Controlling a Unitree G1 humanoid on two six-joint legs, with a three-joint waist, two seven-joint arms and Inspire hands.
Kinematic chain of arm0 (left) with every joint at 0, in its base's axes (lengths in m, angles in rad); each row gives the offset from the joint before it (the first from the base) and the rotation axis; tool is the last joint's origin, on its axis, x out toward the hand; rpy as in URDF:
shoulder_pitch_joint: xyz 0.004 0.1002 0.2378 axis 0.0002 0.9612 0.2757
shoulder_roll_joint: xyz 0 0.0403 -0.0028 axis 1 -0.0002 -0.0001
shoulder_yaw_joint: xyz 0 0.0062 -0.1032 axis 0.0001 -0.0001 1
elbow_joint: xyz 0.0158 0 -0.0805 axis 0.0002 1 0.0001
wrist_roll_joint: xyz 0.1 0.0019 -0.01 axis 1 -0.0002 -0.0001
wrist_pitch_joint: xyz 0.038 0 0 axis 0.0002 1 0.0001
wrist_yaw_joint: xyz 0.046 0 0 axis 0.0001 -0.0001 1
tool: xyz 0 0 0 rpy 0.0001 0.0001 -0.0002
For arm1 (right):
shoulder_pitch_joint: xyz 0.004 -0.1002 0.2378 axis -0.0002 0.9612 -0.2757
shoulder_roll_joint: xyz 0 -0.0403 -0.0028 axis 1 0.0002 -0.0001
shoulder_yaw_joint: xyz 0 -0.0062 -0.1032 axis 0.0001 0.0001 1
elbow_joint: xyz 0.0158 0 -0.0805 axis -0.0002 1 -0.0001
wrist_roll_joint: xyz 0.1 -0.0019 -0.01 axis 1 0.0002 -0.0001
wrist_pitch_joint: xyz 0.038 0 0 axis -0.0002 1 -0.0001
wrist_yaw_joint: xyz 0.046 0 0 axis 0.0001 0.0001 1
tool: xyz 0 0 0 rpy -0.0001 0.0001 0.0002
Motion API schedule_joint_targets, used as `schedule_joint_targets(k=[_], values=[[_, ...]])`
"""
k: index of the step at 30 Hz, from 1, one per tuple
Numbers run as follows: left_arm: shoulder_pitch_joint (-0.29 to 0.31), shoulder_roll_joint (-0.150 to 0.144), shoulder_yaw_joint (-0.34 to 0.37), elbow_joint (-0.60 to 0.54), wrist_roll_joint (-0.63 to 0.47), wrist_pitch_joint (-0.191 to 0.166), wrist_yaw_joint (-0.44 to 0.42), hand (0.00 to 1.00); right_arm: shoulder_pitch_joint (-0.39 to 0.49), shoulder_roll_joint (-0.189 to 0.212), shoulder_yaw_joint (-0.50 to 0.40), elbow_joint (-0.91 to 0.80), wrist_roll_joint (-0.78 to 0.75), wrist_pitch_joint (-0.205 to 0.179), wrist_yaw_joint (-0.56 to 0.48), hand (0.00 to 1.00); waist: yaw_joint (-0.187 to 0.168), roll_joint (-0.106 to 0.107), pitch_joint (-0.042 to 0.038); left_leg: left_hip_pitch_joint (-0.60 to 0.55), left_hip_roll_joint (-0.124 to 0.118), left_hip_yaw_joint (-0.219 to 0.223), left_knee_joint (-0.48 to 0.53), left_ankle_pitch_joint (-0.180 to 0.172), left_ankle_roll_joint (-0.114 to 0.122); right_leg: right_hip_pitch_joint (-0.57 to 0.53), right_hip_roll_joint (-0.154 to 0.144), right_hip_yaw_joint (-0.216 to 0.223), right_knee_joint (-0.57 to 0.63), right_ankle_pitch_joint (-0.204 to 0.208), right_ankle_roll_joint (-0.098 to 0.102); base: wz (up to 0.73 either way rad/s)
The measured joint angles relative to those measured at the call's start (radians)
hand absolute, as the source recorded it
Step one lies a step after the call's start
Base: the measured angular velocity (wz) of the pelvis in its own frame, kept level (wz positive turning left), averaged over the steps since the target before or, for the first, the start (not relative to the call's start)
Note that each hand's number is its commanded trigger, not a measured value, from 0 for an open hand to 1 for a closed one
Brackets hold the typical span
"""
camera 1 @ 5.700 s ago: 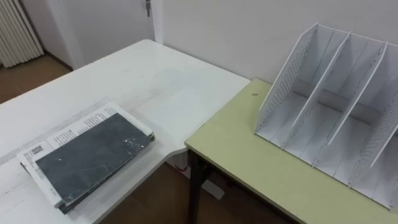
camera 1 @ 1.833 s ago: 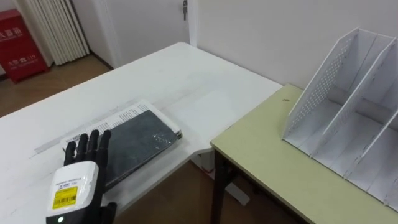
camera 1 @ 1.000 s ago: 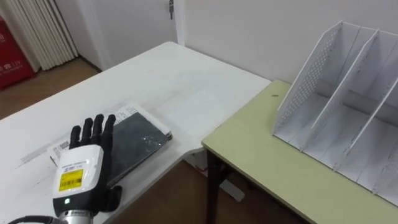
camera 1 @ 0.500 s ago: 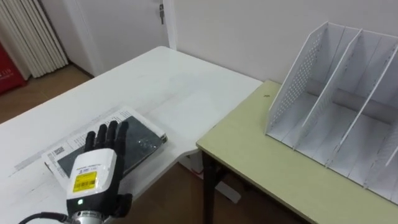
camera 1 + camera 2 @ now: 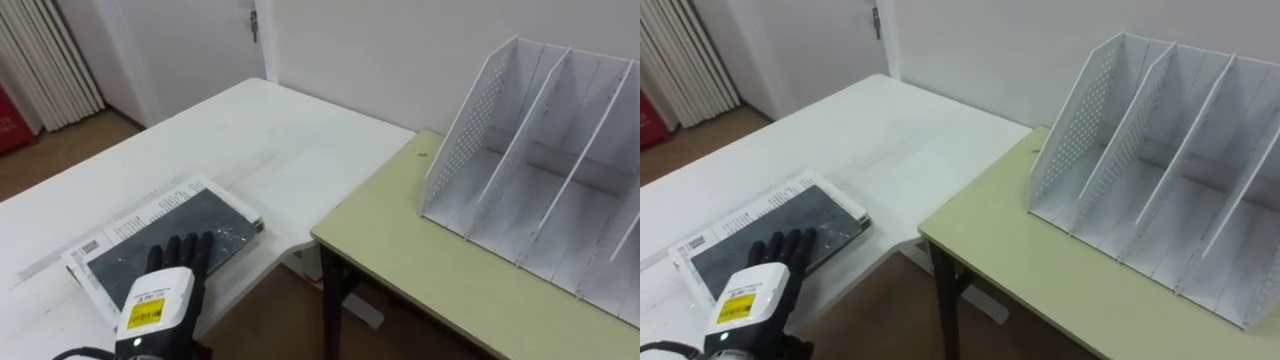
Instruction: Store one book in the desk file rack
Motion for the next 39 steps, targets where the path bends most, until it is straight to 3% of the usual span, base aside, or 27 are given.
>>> schedule_joint_targets(k=[19, 34, 39], values=[[-0.091, -0.008, 0.059, -0.002, 0.018, 0.043, 0.021, 1.00, 0.000, 0.000, -0.001, -0.032, -0.020, 0.058, -0.003, 0.00, 0.023, -0.010, -0.0066, 0.018, 0.001, 0.007, -0.011, 0.002, 0.000, 0.002, 0.002, 0.018, 0.019, -0.003, -0.001, -0.01], [-0.078, 0.009, 0.037, -0.029, 0.021, 0.063, 0.052, 1.00, 0.001, 0.000, 0.000, -0.058, -0.019, 0.053, -0.024, 0.00, 0.016, -0.008, -0.0050, 0.029, -0.001, 0.005, -0.015, 0.002, 0.000, 0.013, 0.000, 0.015, 0.013, -0.010, 0.001, 0.01], [-0.044, 0.012, 0.041, -0.079, -0.004, 0.051, 0.054, 1.00, -0.002, 0.000, 0.000, -0.056, -0.014, 0.019, -0.038, 0.00, 0.007, -0.009, -0.0055, 0.025, -0.002, 0.001, -0.012, 0.002, 0.000, 0.014, -0.002, 0.003, 0.012, -0.010, 0.001, 0.06]])
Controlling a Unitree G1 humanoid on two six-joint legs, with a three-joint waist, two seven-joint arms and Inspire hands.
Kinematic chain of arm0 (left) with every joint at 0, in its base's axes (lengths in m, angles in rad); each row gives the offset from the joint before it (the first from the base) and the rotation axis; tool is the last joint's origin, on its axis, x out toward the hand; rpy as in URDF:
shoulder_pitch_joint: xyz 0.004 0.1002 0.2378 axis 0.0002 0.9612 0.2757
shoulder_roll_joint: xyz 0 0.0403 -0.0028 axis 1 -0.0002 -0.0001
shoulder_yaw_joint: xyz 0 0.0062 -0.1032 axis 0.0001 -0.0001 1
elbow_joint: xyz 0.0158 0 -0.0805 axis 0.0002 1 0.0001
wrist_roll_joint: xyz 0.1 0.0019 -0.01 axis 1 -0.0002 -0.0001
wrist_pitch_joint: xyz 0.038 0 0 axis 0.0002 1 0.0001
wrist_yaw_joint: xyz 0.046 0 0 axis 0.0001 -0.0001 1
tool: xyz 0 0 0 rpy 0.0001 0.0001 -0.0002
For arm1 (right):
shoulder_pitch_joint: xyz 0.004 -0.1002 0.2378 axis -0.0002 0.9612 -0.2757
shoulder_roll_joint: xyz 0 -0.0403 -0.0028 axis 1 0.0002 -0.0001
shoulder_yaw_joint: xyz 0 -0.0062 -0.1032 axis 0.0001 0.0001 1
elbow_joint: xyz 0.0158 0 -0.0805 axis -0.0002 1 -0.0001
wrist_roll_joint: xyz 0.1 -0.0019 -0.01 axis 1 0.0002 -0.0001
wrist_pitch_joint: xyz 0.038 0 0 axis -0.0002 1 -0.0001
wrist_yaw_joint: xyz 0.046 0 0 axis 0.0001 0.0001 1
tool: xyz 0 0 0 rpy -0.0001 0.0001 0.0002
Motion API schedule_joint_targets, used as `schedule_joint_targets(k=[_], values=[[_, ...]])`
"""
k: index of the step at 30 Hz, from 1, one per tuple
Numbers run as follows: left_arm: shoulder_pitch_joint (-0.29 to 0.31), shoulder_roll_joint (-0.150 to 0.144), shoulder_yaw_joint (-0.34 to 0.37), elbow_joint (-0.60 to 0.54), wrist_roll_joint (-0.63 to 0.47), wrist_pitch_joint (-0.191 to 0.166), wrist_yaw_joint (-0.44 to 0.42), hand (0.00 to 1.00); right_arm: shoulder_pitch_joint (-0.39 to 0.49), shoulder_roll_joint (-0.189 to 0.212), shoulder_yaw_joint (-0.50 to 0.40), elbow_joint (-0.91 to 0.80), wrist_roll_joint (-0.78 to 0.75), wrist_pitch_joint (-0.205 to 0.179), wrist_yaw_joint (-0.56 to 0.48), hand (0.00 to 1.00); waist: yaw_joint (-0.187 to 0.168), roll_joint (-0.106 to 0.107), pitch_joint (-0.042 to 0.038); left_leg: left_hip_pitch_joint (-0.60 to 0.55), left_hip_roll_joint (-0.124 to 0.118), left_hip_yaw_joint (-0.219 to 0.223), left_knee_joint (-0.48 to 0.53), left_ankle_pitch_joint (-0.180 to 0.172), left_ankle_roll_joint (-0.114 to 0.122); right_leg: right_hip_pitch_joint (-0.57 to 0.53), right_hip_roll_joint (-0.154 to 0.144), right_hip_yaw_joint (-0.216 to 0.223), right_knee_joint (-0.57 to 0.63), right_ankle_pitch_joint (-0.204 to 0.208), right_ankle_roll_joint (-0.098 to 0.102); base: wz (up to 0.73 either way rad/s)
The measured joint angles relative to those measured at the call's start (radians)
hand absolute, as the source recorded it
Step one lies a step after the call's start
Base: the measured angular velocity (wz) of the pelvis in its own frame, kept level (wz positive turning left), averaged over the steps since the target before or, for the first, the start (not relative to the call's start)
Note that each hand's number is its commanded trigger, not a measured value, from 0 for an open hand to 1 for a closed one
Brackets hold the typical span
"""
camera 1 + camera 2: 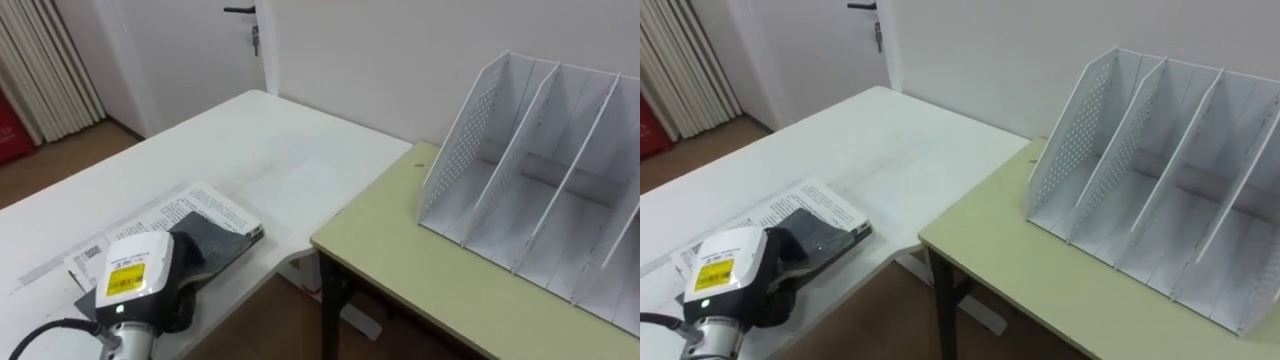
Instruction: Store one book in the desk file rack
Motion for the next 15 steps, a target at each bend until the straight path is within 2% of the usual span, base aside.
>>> schedule_joint_targets(k=[5, 8, 11, 13, 15], values=[[0.011, 0.004, 0.030, -0.062, -0.085, -0.027, -0.033, 1.00, -0.001, 0.001, -0.003, 0.005, -0.003, -0.034, 0.002, 0.00, -0.002, 0.001, -0.0006, -0.024, -0.001, -0.009, 0.006, 0.000, 0.000, -0.016, -0.002, -0.010, 0.000, 0.000, 0.000, 0.06], [0.038, 0.005, 0.038, -0.162, -0.204, -0.036, -0.059, 1.00, -0.001, 0.001, -0.002, 0.013, -0.001, -0.052, 0.002, 0.00, -0.001, 0.000, -0.0005, -0.027, -0.001, -0.009, 0.006, 0.000, 0.000, -0.017, -0.003, -0.014, -0.002, 0.000, 0.000, 0.03], [0.039, -0.007, 0.039, -0.242, -0.339, -0.077, -0.076, 1.00, -0.008, 0.009, -0.003, 0.009, 0.013, -0.077, 0.002, 0.00, 0.011, -0.001, 0.0009, -0.029, 0.003, -0.022, 0.007, 0.000, 0.000, -0.022, -0.005, -0.020, -0.001, 0.000, 0.000, 0.03], [0.038, -0.029, 0.039, -0.290, -0.431, -0.116, -0.081, 1.00, -0.011, 0.020, -0.002, -0.002, 0.013, -0.111, 0.003, 0.00, 0.019, -0.003, 0.0020, -0.030, 0.004, -0.022, 0.007, 0.000, 0.000, -0.022, -0.004, -0.021, 0.000, 0.000, 0.000, 0.00], [0.038, -0.031, 0.039, -0.334, -0.512, -0.143, -0.088, 1.00, -0.010, 0.021, 0.001, -0.015, 0.014, -0.130, 0.004, 0.00, 0.022, -0.007, 0.0050, -0.030, 0.004, -0.022, 0.007, 0.000, 0.000, -0.022, -0.004, -0.022, 0.000, 0.000, 0.000, 0.02]])
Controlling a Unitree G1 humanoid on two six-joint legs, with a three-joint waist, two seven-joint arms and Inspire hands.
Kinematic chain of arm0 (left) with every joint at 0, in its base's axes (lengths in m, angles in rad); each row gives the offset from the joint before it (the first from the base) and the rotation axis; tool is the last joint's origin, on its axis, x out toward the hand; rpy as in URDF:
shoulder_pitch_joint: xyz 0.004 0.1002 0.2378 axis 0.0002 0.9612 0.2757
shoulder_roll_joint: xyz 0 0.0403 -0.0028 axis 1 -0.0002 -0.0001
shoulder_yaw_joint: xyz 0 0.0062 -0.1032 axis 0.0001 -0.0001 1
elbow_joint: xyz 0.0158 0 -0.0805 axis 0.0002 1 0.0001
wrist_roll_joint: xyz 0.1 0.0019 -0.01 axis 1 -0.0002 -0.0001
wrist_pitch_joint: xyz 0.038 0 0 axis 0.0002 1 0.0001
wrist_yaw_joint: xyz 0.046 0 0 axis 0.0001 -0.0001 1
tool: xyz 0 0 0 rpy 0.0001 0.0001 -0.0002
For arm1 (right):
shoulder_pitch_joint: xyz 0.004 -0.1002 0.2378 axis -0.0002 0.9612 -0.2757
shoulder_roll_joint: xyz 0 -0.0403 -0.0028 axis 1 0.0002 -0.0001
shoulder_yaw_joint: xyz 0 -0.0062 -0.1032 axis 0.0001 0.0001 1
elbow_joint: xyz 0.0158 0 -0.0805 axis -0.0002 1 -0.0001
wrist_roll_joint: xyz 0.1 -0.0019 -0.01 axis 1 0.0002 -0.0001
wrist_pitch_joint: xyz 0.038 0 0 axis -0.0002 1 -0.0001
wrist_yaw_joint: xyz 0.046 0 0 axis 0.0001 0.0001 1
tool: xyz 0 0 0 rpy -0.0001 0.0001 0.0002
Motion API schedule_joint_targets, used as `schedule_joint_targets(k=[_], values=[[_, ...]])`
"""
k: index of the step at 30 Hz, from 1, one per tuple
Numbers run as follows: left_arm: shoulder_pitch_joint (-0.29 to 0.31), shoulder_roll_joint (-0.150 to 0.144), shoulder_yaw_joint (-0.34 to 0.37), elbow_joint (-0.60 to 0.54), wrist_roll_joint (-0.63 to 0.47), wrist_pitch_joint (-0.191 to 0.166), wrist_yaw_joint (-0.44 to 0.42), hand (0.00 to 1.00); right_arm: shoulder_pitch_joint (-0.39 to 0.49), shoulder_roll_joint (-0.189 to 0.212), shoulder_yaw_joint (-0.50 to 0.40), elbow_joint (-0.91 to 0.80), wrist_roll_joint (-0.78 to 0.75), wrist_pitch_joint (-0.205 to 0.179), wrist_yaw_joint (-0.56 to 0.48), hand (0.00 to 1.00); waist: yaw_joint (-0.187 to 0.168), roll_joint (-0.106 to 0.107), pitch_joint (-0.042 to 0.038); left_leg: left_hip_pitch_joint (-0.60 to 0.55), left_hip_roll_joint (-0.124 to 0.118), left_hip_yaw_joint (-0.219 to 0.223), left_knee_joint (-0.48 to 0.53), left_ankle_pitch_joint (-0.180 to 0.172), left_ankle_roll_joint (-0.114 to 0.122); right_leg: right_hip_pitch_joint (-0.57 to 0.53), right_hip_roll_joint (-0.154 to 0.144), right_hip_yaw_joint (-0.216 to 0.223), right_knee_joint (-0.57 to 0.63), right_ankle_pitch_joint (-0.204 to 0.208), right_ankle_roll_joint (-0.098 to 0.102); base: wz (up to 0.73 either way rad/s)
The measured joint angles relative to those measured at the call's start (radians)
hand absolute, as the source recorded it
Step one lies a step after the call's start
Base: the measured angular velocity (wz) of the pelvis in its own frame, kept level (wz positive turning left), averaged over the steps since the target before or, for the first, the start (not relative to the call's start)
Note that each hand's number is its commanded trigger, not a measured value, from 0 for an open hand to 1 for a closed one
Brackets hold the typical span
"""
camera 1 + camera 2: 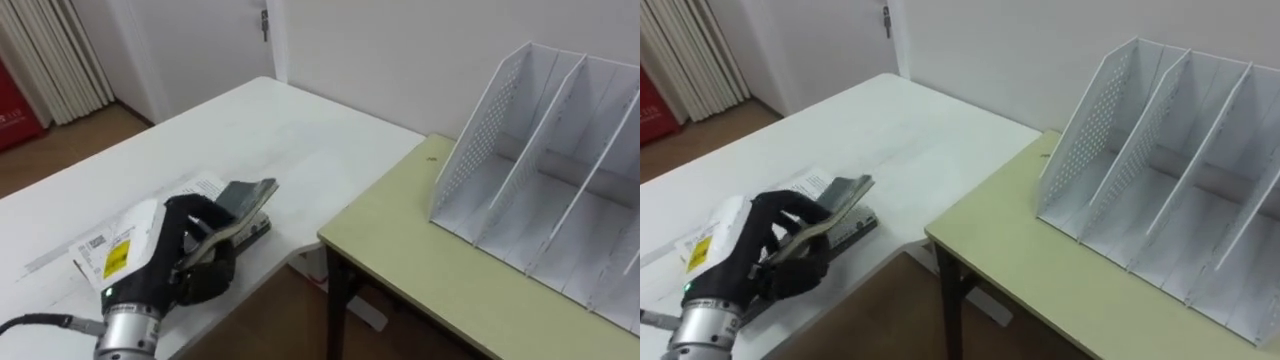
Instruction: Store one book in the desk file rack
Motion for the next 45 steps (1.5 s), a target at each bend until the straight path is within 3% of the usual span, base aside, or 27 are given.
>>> schedule_joint_targets(k=[4, 8, 9, 10, 14, 17, 20, 21, 22, 26, 30, 32, 36, 41, 45], values=[[-0.010, 0.000, -0.006, -0.053, -0.251, -0.085, -0.012, 1.00, -0.027, 0.009, 0.001, -0.023, 0.010, -0.062, 0.038, 0.00, 0.002, -0.013, 0.0089, -0.002, -0.001, 0.003, 0.004, 0.000, 0.000, -0.001, -0.001, 0.002, 0.000, 0.000, 0.000, 0.01], [-0.019, 0.000, -0.011, -0.076, -0.410, -0.134, -0.037, 1.00, -0.026, 0.030, 0.005, -0.119, 0.007, -0.099, 0.085, 0.00, 0.003, -0.013, 0.0086, -0.013, -0.001, 0.005, 0.005, 0.000, 0.000, -0.013, 0.004, 0.012, 0.001, 0.001, -0.001, -0.04], [-0.019, 0.002, -0.011, -0.076, -0.493, -0.146, -0.056, 1.00, -0.018, 0.032, 0.023, -0.153, 0.005, -0.111, 0.106, 0.00, 0.007, -0.014, 0.0083, -0.013, -0.001, 0.006, 0.005, 0.000, 0.000, -0.013, 0.004, 0.012, 0.001, 0.001, -0.001, 0.00], [-0.019, 0.004, -0.011, -0.076, -0.595, -0.147, -0.079, 1.00, -0.011, 0.032, 0.042, -0.189, 0.008, -0.114, 0.131, 0.00, 0.006, -0.013, 0.0082, -0.013, 0.000, 0.011, 0.006, 0.000, 0.000, -0.014, 0.003, 0.013, 0.001, 0.001, -0.001, -0.04], [-0.019, 0.000, -0.012, -0.076, -0.820, -0.147, -0.173, 1.00, 0.007, 0.033, 0.059, -0.302, 0.013, -0.116, 0.205, 0.00, 0.024, -0.009, 0.0063, -0.029, 0.001, 0.017, 0.012, 0.000, 0.000, -0.027, 0.001, 0.014, 0.011, 0.002, -0.002, -0.05], [-0.011, 0.014, -0.013, -0.074, -1.004, -0.147, -0.261, 1.00, 0.034, 0.031, 0.065, -0.427, 0.036, -0.108, 0.276, 0.00, 0.028, -0.009, 0.0083, -0.026, 0.005, 0.017, 0.012, 0.000, 0.000, -0.032, -0.003, 0.015, 0.020, 0.002, -0.002, -0.01], [-0.009, 0.017, -0.013, -0.047, -1.153, -0.147, -0.333, 1.00, 0.054, 0.029, 0.072, -0.549, 0.121, -0.104, 0.361, 0.00, 0.029, -0.008, 0.0099, -0.021, 0.005, 0.016, 0.011, 0.000, 0.000, -0.026, -0.005, 0.016, 0.021, 0.002, -0.002, 0.00], [-0.009, 0.017, -0.013, -0.019, -1.208, -0.144, -0.360, 1.00, 0.055, 0.029, 0.074, -0.574, 0.170, -0.102, 0.394, 0.00, 0.029, -0.007, 0.0157, -0.009, 0.006, 0.015, 0.009, 0.000, 0.000, -0.017, -0.006, 0.017, 0.021, 0.002, -0.002, 0.00], [-0.005, 0.020, -0.012, 0.008, -1.245, -0.140, -0.383, 1.00, 0.058, 0.028, 0.074, -0.602, 0.224, -0.090, 0.425, 0.00, 0.029, -0.007, 0.0162, -0.003, 0.006, 0.016, 0.009, 0.000, 0.000, -0.011, -0.006, 0.018, 0.023, 0.002, -0.002, -0.03], [0.017, 0.033, -0.009, 0.058, -1.320, -0.132, -0.458, 1.00, 0.063, 0.022, 0.069, -0.697, 0.358, -0.058, 0.496, 0.00, 0.028, -0.007, 0.0199, -0.004, 0.007, 0.025, 0.011, -0.001, 0.000, -0.027, -0.006, 0.024, 0.037, 0.001, -0.003, -0.04], [0.036, 0.041, 0.000, 0.091, -1.353, -0.077, -0.550, 1.00, 0.061, 0.023, 0.043, -0.779, 0.486, -0.023, 0.586, 0.00, 0.030, -0.007, 0.0192, -0.014, 0.006, 0.028, 0.018, -0.001, 0.000, -0.038, -0.004, 0.030, 0.040, 0.001, -0.003, -0.02], [0.036, 0.041, 0.001, 0.110, -1.385, -0.068, -0.594, 1.00, 0.061, 0.020, 0.035, -0.812, 0.556, 0.002, 0.620, 0.00, 0.031, -0.006, 0.0184, -0.013, 0.006, 0.029, 0.018, -0.001, 0.000, -0.038, -0.004, 0.035, 0.041, 0.001, -0.003, 0.00], [0.036, 0.045, 0.015, 0.151, -1.413, -0.032, -0.651, 1.00, 0.061, -0.012, 0.033, -0.892, 0.744, 0.019, 0.705, 0.00, 0.034, -0.004, 0.0138, -0.019, 0.008, 0.035, 0.023, -0.001, 0.000, -0.049, -0.002, 0.048, 0.054, 0.002, -0.004, -0.08], [0.034, 0.046, 0.021, 0.178, -1.413, 0.010, -0.721, 1.00, 0.056, -0.038, 0.025, -0.970, 0.832, 0.047, 0.770, 0.00, 0.039, 0.001, 0.0109, -0.031, 0.015, 0.055, 0.030, -0.002, 0.000, -0.064, -0.001, 0.063, 0.066, 0.004, -0.007, -0.10], [0.029, 0.055, 0.021, 0.214, -1.408, 0.037, -0.777, 1.00, 0.035, -0.057, 0.007, -1.001, 0.853, 0.070, 0.815, 0.00, 0.036, 0.008, 0.0147, -0.031, 0.017, 0.064, 0.031, -0.003, -0.001, -0.075, 0.000, 0.071, 0.079, 0.003, -0.008, -0.07]])
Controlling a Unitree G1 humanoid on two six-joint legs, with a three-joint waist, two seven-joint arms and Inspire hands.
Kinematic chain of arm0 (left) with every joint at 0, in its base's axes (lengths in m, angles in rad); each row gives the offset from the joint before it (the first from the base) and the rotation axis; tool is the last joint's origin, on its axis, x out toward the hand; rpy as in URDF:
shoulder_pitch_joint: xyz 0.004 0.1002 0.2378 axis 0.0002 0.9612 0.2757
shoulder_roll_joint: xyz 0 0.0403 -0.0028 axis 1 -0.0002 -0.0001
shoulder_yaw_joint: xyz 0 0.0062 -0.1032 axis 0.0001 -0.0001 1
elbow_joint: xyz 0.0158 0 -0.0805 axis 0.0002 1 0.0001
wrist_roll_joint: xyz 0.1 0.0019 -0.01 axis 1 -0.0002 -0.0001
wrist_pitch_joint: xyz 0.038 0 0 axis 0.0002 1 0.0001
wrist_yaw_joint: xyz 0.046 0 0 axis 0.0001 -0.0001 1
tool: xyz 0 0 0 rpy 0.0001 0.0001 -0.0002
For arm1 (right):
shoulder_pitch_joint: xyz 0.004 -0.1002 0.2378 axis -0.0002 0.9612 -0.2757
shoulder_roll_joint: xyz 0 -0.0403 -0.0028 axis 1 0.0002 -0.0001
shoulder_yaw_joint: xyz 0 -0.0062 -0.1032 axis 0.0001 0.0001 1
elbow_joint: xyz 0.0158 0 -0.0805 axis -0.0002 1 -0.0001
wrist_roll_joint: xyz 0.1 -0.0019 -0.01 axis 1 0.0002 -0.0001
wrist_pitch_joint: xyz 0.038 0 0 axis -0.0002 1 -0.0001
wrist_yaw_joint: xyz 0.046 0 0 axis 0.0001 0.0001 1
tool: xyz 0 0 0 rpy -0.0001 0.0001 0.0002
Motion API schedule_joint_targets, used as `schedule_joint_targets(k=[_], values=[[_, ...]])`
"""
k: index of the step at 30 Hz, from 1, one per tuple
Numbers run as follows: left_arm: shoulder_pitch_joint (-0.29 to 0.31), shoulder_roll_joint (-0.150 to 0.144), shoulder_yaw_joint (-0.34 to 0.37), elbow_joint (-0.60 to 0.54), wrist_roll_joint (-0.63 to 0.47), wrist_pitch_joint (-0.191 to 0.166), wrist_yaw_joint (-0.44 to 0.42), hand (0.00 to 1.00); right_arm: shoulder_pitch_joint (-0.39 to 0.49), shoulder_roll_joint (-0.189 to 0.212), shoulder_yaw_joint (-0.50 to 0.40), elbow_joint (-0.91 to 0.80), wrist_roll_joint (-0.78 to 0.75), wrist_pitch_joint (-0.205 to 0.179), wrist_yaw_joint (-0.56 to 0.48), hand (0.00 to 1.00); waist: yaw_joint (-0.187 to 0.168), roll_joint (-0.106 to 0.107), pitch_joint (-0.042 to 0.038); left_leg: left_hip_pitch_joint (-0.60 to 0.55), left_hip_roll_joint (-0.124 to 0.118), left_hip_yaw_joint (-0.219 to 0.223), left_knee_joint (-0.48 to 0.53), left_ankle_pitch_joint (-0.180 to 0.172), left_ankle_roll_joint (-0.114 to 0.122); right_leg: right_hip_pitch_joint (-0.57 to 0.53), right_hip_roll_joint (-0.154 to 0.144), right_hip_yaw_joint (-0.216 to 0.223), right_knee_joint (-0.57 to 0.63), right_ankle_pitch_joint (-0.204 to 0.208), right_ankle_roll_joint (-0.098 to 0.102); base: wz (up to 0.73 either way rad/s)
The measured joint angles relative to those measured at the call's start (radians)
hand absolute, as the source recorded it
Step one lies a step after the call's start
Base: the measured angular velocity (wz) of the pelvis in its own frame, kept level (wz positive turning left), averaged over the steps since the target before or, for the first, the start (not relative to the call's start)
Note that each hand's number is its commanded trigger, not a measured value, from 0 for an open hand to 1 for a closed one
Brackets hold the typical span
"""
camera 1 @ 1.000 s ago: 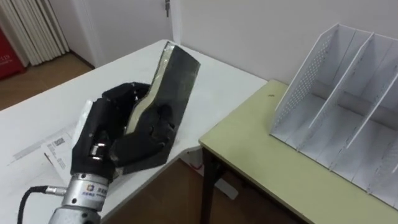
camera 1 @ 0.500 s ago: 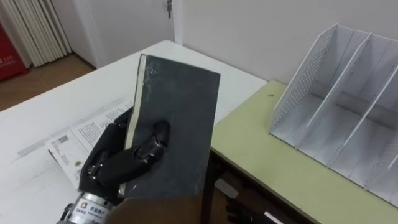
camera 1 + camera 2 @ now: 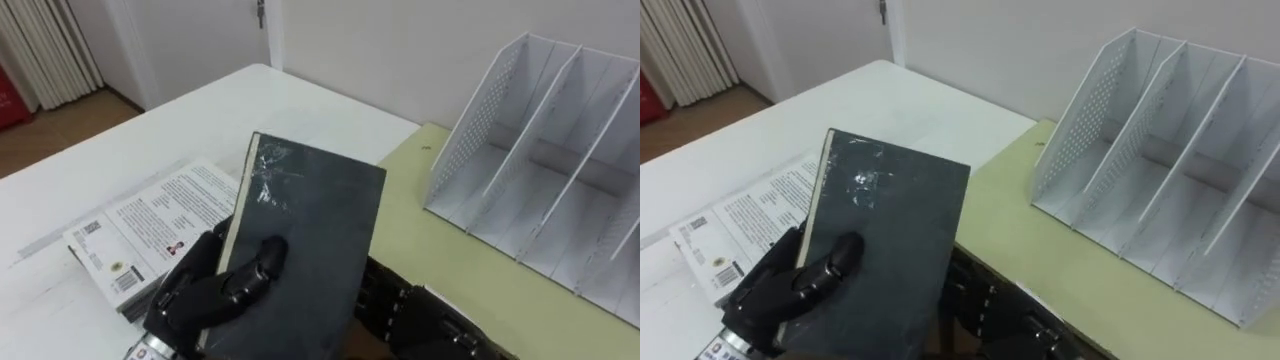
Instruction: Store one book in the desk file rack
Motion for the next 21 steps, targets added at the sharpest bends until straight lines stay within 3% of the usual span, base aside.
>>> schedule_joint_targets(k=[9, 12, 21], values=[[-0.010, 0.039, -0.004, 0.017, -0.006, 0.039, -0.111, 1.00, -0.044, -0.004, -0.003, -0.050, 0.145, 0.046, 0.092, 0.00, -0.002, -0.002, -0.0002, -0.017, 0.002, 0.010, 0.016, -0.001, 0.000, -0.028, 0.000, 0.012, 0.025, -0.003, -0.004, -0.05], [-0.016, 0.061, -0.037, 0.027, -0.011, 0.046, -0.129, 1.00, -0.044, -0.005, 0.017, -0.087, 0.206, 0.065, 0.109, 0.00, -0.005, -0.002, -0.0006, -0.024, 0.003, 0.010, 0.023, -0.003, 0.000, -0.030, 0.000, 0.011, 0.025, -0.003, -0.004, 0.00], [-0.023, 0.103, -0.055, 0.050, -0.047, 0.057, -0.165, 1.00, -0.044, -0.039, 0.054, -0.098, 0.257, 0.067, 0.122, 0.00, -0.004, 0.004, -0.0101, -0.039, 0.006, 0.009, 0.035, -0.007, 0.000, -0.041, 0.001, 0.011, 0.029, -0.003, -0.005, 0.00]])
